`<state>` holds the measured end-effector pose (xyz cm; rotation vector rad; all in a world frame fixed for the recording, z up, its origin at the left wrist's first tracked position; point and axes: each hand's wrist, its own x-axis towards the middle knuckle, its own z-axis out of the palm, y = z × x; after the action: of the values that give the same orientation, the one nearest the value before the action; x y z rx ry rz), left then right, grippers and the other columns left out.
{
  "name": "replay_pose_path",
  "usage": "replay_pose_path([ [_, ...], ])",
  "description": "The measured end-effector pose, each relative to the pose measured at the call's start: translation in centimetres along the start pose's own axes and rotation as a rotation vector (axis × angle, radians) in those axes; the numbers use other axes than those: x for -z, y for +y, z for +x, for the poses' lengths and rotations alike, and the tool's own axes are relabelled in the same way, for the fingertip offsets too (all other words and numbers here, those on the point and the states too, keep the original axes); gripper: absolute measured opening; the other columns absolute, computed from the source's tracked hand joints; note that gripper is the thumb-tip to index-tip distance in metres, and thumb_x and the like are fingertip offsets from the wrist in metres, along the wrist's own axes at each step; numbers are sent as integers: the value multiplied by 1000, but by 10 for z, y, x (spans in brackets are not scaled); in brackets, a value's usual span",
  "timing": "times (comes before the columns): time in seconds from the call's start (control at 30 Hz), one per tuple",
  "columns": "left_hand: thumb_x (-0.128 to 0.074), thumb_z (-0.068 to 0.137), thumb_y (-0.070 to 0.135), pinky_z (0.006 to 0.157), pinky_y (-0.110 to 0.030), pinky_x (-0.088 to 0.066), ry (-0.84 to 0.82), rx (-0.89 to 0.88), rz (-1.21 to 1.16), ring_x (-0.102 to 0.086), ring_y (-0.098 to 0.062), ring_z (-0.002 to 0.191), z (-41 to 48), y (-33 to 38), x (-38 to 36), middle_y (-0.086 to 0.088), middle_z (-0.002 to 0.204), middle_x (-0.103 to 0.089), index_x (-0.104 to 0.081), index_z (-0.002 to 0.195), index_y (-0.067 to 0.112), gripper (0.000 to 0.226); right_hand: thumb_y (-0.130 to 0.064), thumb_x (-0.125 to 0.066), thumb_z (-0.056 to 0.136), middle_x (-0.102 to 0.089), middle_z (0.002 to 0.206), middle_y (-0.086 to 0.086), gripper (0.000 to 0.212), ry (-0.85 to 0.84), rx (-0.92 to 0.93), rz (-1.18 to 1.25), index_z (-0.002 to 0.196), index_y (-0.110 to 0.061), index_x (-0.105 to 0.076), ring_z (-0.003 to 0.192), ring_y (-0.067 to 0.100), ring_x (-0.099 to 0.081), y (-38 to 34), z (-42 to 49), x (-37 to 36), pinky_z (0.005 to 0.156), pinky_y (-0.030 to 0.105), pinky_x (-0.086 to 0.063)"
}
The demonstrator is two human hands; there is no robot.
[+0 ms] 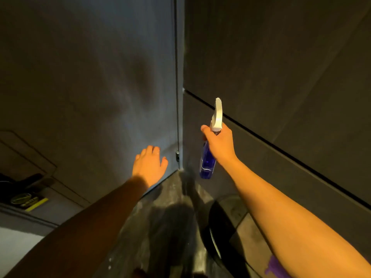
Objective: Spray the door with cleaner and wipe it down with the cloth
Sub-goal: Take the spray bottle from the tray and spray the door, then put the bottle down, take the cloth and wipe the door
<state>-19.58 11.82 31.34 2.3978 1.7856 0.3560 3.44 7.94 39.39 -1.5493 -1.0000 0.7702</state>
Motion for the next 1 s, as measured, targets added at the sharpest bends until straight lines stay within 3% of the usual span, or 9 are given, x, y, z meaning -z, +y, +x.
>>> replay_pose_path([
  [0.13,-50,89,36,78,-47,-52,-73,-31,-64,-64,-43,94,-33,46,-55,-21,103,-65,-67,109,3,41,-34,-70,91,-67,92,25,37,38,-119,-32,94,0,-57,74,24,-61,50,-21,47,78,53,-58],
  [0.23,-54,95,44,75,-37,-57,-162,-93,-37,-66,-24,88,-49,74,-92,-9,105,-66,-62,110,13,36,-31,-71,93,-66,85,17,25,64,-217,-44,86,-11,-58,75,23,-61,85,-35,75,81,51,-59],
  [0.33,-51,96,51,87,-37,-57,-260,-125,-54,-66,-21,104,-66,96,-137,-6,121,-65,-58,125,18,45,-22,-73,92,-62,77,11,22,114,-284,-49,79,-15,-57,71,25,-62,120,-47,95,75,47,-59],
  [0.47,-42,94,58,99,-42,-53,-372,-129,-80,-63,-26,119,-82,115,-209,-8,136,-60,-50,141,22,60,-17,-74,90,-64,70,0,19,232,-357,-108,77,-17,-60,61,12,-62,179,-50,110,60,30,-52],
  [0.63,-40,92,60,85,-30,-48,-454,-178,-156,-63,-20,112,-100,130,-310,-5,128,-62,-50,136,24,57,-19,-63,91,-64,71,-1,19,265,-471,-229,73,-21,-58,68,18,-63,265,-40,114,64,34,-52],
  [0.7,-37,90,62,89,-29,-49,-461,-205,-185,-59,-18,114,-103,134,-346,-3,129,-58,-47,135,24,59,-19,-65,92,-65,73,-4,18,293,-446,-226,76,-25,-58,69,15,-64,296,-41,112,61,28,-51],
  [0.83,-40,90,63,102,-32,-52,-426,-262,-209,-54,-19,130,-111,140,-401,-5,145,-49,-40,143,20,68,-14,-66,93,-65,79,-2,20,266,-364,-252,81,-27,-57,76,15,-70,348,-48,107,70,33,-61],
  [1.0,-49,90,70,125,-41,-25,-503,-241,-203,-24,-28,155,-123,138,-446,-14,168,-23,-20,161,11,97,-1,-65,91,-60,72,-3,30,289,-267,-267,74,-23,-54,64,-3,-64,389,-52,99,58,17,-53],
])
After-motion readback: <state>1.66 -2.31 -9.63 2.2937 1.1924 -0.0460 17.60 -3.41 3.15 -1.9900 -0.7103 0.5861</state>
